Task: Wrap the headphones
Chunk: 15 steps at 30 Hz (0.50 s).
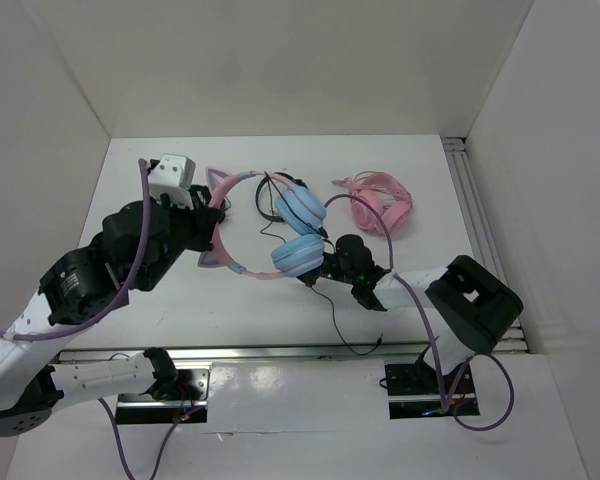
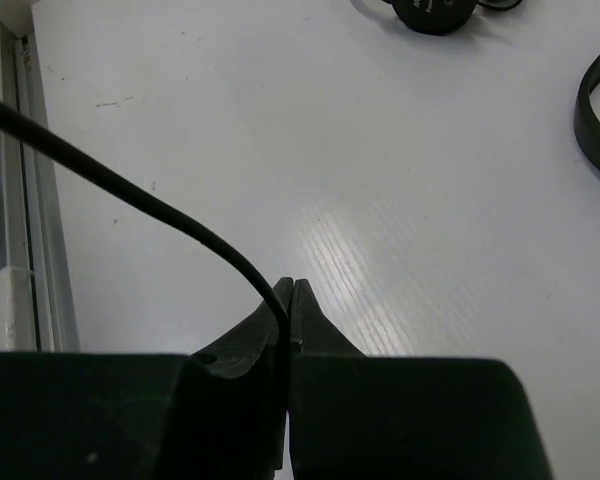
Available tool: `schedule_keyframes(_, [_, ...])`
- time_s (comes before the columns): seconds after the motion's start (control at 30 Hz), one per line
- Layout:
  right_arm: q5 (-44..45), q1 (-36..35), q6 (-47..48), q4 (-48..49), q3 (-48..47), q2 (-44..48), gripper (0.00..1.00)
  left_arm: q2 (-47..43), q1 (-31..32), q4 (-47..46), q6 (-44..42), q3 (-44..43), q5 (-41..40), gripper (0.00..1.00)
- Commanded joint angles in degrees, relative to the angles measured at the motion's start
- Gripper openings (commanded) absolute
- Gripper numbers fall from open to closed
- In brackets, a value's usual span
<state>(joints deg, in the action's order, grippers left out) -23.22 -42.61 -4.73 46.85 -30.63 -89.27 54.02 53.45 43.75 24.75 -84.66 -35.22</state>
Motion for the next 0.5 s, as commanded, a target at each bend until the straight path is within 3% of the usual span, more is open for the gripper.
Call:
schedule_keyframes(0.0, [-0.60,-0.46,0.34,8.33,-0.23,-0.37,0.00,-1.37,-0.19,-6.04,4.16,-3.40,-2.91,0.00])
schedule_keyframes(0.2, [-0.34,-2.38,-1.33,6.79,1.10,2.61,0.00,0.20,-0.19,-4.64,7.93,-3.40,-11.76,0.00])
schedule_keyframes(0.3, [4.32,-6.95,-0.01,4.22,3.20,5.95,0.00,2.14,-0.19,-1.66,12.41,-5.07,-19.58,0.00])
schedule_keyframes(0.47, [8.97,-15.98,1.99,-1.92,6.29,12.96,0.00,7.83,-6.15,3.61,22.85,-8.93,-22.87,0.00])
